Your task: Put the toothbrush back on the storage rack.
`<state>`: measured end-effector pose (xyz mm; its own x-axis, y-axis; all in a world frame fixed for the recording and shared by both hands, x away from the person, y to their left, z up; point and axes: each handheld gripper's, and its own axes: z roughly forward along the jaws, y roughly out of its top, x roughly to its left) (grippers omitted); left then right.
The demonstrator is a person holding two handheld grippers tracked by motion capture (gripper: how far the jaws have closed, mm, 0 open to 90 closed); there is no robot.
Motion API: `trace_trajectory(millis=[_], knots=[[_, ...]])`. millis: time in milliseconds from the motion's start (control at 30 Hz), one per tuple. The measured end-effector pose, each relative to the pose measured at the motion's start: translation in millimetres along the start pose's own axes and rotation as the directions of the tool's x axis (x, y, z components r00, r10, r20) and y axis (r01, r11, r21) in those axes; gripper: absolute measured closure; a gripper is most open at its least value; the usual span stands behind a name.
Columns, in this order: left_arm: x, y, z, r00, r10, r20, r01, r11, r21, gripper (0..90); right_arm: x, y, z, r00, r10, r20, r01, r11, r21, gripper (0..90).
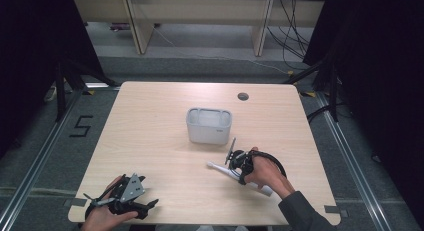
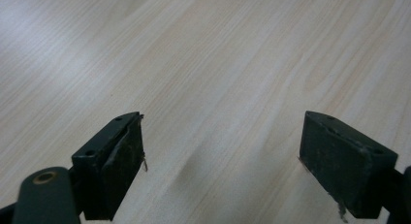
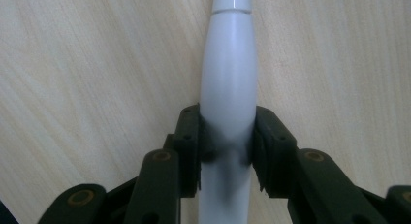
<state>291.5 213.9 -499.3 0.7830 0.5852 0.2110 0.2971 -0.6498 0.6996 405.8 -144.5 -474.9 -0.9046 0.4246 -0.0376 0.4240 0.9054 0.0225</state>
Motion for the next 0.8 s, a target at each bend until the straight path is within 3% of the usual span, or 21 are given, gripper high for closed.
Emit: trace_trajectory(millis=[300,367,400,500,533,700,733,767,800], knots=[[-0.2,0.1,0.0,1.0,-0.002,0.0,0.002,1.0,0.0,15.5,3.8,-14.1,-12.1,0.9996,0.007,0.027,-0.005,0.997,-0.073,66.6],[-0.3,0.1,0.0,1.0,-0.001,-0.001,0.001,1.0,0.003,15.5,5.4,-17.4,-16.8,0.9991,0.028,0.031,-0.024,0.994,-0.103,66.6],[-0.3,0.0,0.1,1.0,0.0,0.0,0.0,1.0,0.004,15.5,4.5,-19.6,-18.9,0.9994,0.013,0.033,-0.008,0.991,-0.13,66.6],[0.1,-0.1,0.0,1.0,0.002,-0.001,-0.002,1.0,0.006,15.5,8.5,-28.2,-32.7,0.9979,0.048,0.045,-0.038,0.981,-0.189,66.6],[0.1,-0.1,0.0,1.0,0.002,-0.001,-0.002,1.0,0.006,15.5,8.5,-28.2,-32.7,0.9979,0.048,0.045,-0.038,0.981,-0.189,66.6],[-1.0,-0.1,0.5,1.0,-0.007,0.0,0.007,1.0,0.001,15.5,8.2,-41.7,-46.4,0.9956,0.077,0.052,-0.056,0.941,-0.335,66.6],[-0.6,-0.2,0.7,1.0,-0.005,-0.001,0.005,1.0,0.001,15.5,7.5,-44.0,-49.2,0.996,0.076,0.047,-0.054,0.93,-0.363,66.6],[-0.7,-0.2,0.8,1.0,-0.005,-0.001,0.005,1.0,0.002,15.5,7.0,-48.4,-54.0,0.9936,0.107,0.036,-0.084,0.911,-0.404,66.6],[-0.8,-0.3,0.7,1.0,-0.006,-0.001,0.006,1.0,0.001,15.5,7.0,-48.4,-54.0,0.9936,0.107,0.036,-0.084,0.911,-0.404,66.6]])
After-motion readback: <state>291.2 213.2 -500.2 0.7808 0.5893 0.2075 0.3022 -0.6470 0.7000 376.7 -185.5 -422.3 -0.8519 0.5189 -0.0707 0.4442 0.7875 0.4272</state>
